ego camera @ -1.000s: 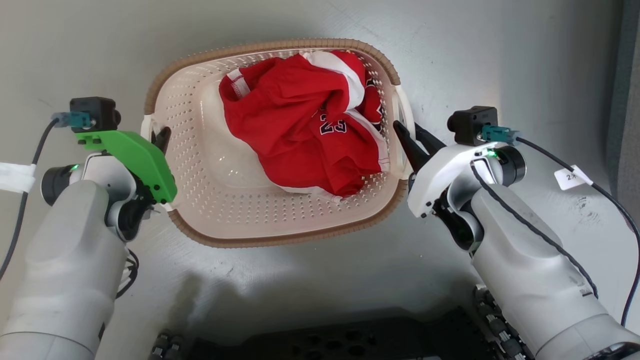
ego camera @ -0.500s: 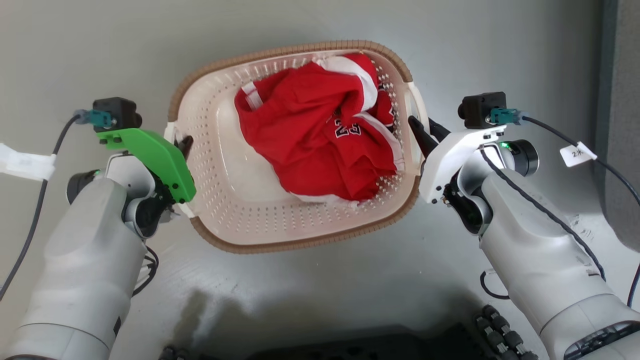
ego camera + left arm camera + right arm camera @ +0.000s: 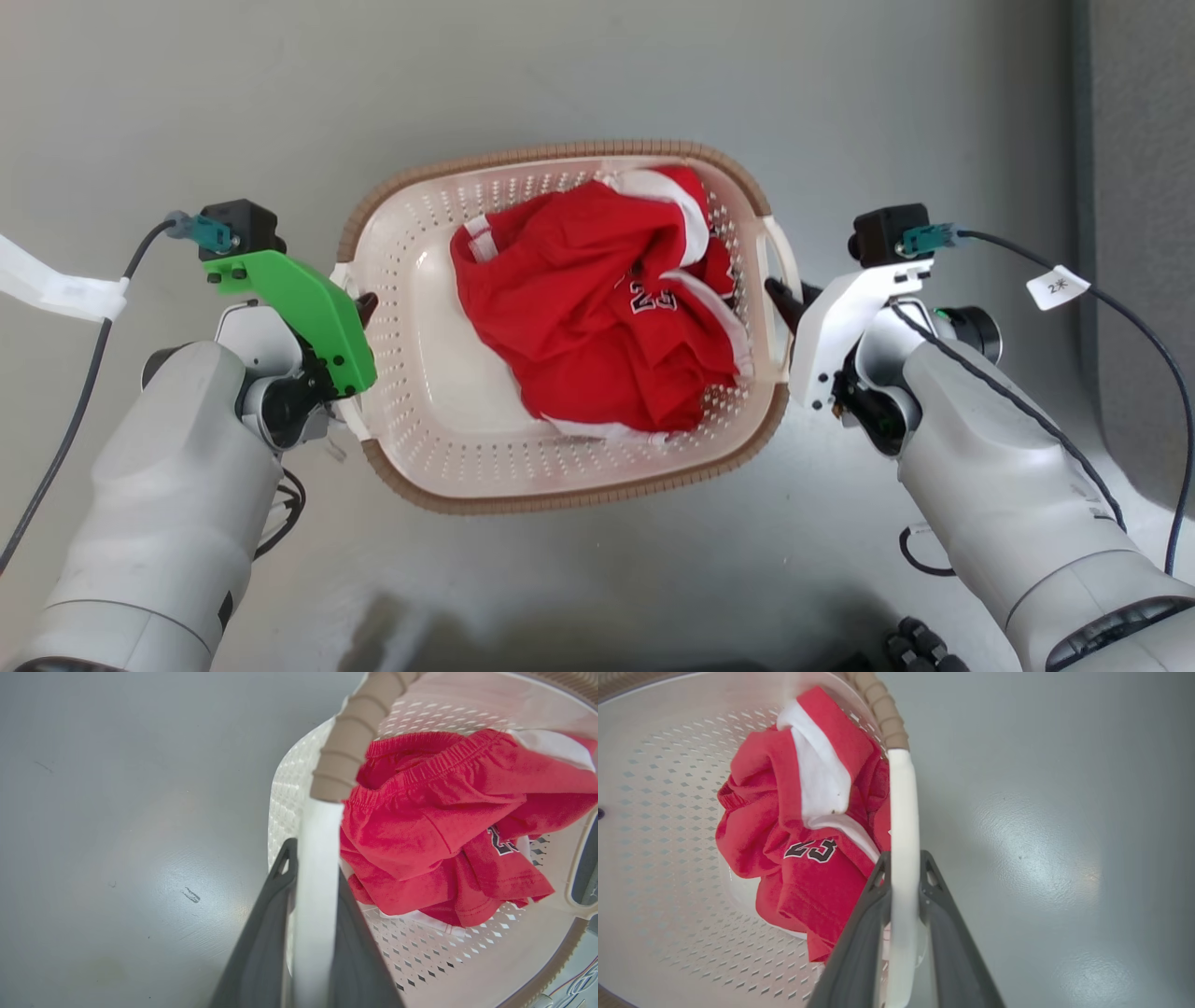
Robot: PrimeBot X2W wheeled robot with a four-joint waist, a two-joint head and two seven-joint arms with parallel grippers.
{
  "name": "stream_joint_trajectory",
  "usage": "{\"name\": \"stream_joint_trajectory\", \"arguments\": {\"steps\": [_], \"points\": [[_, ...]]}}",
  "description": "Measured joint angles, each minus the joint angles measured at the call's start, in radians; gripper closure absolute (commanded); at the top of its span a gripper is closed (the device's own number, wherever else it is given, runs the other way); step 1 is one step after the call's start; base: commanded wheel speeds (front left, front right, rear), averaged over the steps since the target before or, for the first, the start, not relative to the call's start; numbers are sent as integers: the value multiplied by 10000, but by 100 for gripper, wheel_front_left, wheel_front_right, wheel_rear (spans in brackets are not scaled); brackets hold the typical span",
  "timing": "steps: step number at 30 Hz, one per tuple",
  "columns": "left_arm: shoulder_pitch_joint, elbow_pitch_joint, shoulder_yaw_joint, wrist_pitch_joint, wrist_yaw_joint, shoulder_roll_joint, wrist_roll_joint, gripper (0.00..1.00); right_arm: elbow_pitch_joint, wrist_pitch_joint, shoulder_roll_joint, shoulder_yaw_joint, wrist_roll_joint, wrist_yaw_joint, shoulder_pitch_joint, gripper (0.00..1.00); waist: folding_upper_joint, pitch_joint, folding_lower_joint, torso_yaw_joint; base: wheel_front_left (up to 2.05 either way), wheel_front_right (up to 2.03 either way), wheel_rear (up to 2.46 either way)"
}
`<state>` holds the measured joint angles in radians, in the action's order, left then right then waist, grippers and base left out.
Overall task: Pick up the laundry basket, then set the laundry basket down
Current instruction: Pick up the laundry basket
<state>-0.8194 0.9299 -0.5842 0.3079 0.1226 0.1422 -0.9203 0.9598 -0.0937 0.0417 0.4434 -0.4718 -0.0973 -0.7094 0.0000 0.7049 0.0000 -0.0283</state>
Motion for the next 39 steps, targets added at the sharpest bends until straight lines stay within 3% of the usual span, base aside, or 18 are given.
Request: {"name": "stream_joint_trajectory", "arguments": {"steps": [12, 39], "points": [[147, 378, -192, 719, 0, 4, -616, 100, 637, -880, -46, 389, -399, -249, -49, 100, 0, -1241, 0, -177, 0, 0, 0], [1147, 1083, -468, 1505, 0, -13, -1358, 100, 1060, -2468, -79, 1139, -1998, -343, 247, 100, 0, -3703, -1, -582, 0, 0, 0]]}}
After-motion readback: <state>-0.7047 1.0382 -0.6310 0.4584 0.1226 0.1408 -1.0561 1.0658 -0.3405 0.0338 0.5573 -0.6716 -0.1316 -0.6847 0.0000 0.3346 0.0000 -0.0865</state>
